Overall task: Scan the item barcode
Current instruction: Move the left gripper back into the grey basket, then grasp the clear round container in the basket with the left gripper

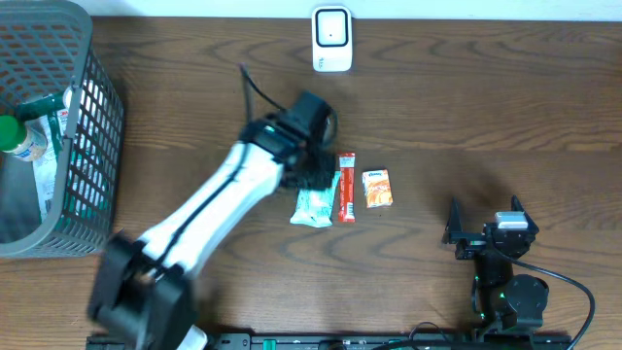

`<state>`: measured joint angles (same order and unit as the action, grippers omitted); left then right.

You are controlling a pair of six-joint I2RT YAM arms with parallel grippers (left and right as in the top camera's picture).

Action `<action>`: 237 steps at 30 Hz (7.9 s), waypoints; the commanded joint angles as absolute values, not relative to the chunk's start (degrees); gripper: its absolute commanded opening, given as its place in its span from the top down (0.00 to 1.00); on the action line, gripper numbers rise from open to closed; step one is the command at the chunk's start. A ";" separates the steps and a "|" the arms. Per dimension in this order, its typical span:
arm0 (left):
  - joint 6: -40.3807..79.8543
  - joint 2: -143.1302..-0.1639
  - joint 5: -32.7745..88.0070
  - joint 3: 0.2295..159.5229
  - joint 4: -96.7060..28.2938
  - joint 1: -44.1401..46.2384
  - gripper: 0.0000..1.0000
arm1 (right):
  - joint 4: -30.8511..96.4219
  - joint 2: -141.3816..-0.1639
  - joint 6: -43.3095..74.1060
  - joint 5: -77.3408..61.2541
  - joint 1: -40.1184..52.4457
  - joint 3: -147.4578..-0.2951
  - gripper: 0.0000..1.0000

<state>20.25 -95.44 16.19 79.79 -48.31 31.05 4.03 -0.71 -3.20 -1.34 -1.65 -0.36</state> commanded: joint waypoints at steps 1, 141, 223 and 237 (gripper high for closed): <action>17.45 -89.76 9.13 87.29 -51.99 27.38 0.64 | 4.27 -0.54 -3.46 -1.58 -2.15 -0.30 0.01; 1.93 -128.92 15.05 127.72 -60.53 -29.06 0.07 | 4.27 -0.54 -3.46 -1.56 -2.15 -0.30 0.01; 5.23 -138.37 12.43 127.61 -60.88 -29.32 0.33 | 4.27 -0.54 -3.46 -1.58 -2.15 -0.30 0.01; 5.23 -134.54 12.34 129.34 -61.30 -29.56 0.36 | 4.27 -0.54 -3.46 -1.58 -2.15 -0.30 0.01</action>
<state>5.58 -136.25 13.17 128.57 -60.47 -29.47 4.03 -0.71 -3.20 -1.34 -1.65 -0.36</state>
